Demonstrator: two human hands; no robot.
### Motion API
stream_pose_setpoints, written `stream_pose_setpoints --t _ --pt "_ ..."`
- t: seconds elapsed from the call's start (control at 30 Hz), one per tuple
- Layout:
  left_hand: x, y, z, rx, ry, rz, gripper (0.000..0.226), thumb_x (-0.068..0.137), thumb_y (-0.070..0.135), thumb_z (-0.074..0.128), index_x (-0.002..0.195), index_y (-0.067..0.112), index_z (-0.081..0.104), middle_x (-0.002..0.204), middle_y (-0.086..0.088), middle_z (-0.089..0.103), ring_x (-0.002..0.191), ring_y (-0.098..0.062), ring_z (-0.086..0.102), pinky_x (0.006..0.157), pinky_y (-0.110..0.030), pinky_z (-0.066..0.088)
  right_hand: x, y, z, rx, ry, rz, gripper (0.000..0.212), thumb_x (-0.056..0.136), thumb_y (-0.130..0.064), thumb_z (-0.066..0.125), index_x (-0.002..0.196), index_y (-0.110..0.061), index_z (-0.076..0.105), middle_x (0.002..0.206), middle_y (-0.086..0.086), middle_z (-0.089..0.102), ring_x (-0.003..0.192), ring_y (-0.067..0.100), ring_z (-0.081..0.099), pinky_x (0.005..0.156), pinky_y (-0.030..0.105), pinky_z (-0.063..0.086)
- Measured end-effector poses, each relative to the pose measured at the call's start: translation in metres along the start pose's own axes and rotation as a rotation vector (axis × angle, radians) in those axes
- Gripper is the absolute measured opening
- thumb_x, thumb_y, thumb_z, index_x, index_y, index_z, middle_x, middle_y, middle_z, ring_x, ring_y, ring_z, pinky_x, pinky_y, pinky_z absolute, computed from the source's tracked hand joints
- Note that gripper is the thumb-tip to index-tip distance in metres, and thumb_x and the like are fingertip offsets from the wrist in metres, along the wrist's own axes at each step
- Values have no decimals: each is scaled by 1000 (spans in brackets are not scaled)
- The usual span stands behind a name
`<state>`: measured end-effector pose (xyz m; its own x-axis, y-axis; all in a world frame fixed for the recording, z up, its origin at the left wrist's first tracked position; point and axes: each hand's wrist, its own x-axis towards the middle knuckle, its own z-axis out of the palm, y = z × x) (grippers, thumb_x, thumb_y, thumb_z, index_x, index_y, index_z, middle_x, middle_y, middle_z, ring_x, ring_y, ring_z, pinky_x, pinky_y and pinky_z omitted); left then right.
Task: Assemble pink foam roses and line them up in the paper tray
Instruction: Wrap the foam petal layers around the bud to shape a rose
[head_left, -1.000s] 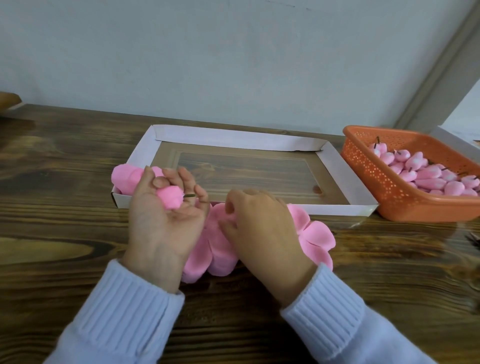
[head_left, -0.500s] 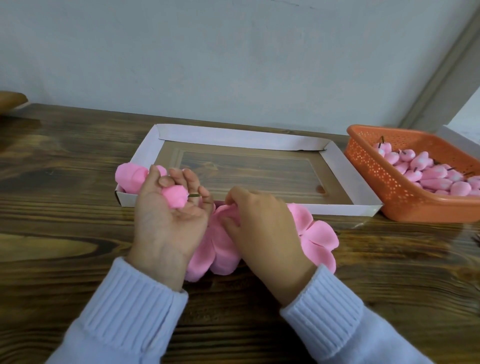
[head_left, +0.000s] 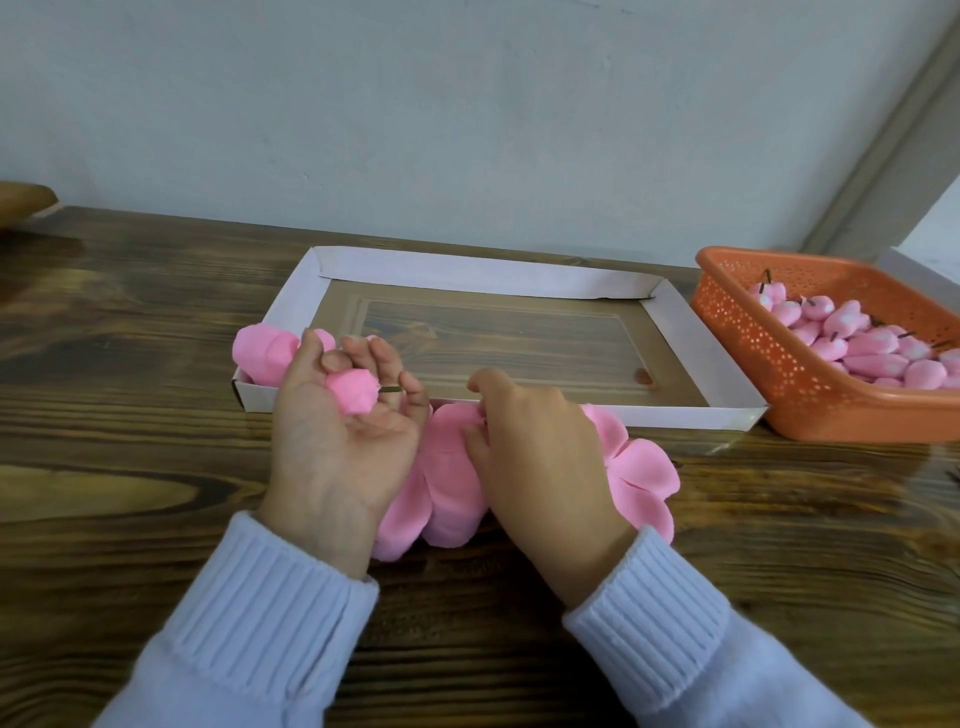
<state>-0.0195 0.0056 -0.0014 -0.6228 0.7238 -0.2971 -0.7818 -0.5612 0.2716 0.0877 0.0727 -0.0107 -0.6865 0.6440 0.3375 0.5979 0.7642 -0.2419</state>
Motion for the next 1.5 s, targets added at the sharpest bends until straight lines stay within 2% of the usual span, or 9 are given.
stream_pose_setpoints --t 0.27,0.43,0.57,0.7,1.0,1.17,1.27,1.4,1.5 --pt "1 0 0 -12 -9 -1 36 95 39 54 64 23 47 61 13 58 57 -7 62 72 -28 41 0 2 -1 101 87 -83 9 85 -24 65 87 -17 69 90 0 56 95 23 48 79 35 35" --pt "-1 0 1 -36 -36 2 43 94 39 57 55 21 50 62 12 59 58 -9 64 72 -29 42 2 1 -15 682 -18 175 19 88 -13 58 71 -20 53 64 -7 54 58 7 49 53 20 41" --pt "-4 -1 3 -64 -58 -20 47 91 39 61 50 19 51 65 9 61 60 -11 65 68 -29 45 0 11 -25 856 -85 439 14 95 -22 50 82 -18 54 71 -6 55 61 4 49 52 15 40" --pt "-10 -3 6 -50 -105 -10 43 91 40 61 56 18 51 65 7 62 65 -13 68 70 -29 49 -1 19 -34 1192 -55 588 15 97 -24 51 87 -16 59 81 3 64 74 20 61 67 40 50" --pt "-24 -15 14 396 -270 277 37 77 50 54 51 25 61 85 4 72 94 -9 68 83 -31 40 -3 32 -57 1858 10 728 17 95 -15 55 98 -2 65 83 9 71 69 18 67 64 34 57" --pt "-25 -23 10 655 -338 518 47 94 51 38 73 31 75 97 11 74 99 1 64 72 -14 49 -17 21 -41 1426 99 698 14 87 -13 67 99 -6 62 80 5 71 63 8 66 55 22 55" --pt "-26 -28 6 809 -376 634 47 93 63 33 93 39 74 100 16 73 106 3 61 92 -19 43 -22 16 -36 1057 165 608 19 86 -24 68 100 -16 58 84 1 65 66 7 60 50 17 48" --pt "-29 -36 0 1125 -540 788 78 88 74 22 122 18 63 121 26 63 131 1 43 108 -21 29 -27 4 -35 1096 162 568 18 85 -20 69 94 -12 55 79 7 64 61 9 56 51 26 49" --pt "-32 -38 -1 1250 -527 854 56 89 71 18 109 45 63 141 4 52 142 -7 29 114 -18 21 -29 1 -36 1138 176 565 17 85 -18 69 92 -12 56 70 -1 63 59 7 56 52 26 49"
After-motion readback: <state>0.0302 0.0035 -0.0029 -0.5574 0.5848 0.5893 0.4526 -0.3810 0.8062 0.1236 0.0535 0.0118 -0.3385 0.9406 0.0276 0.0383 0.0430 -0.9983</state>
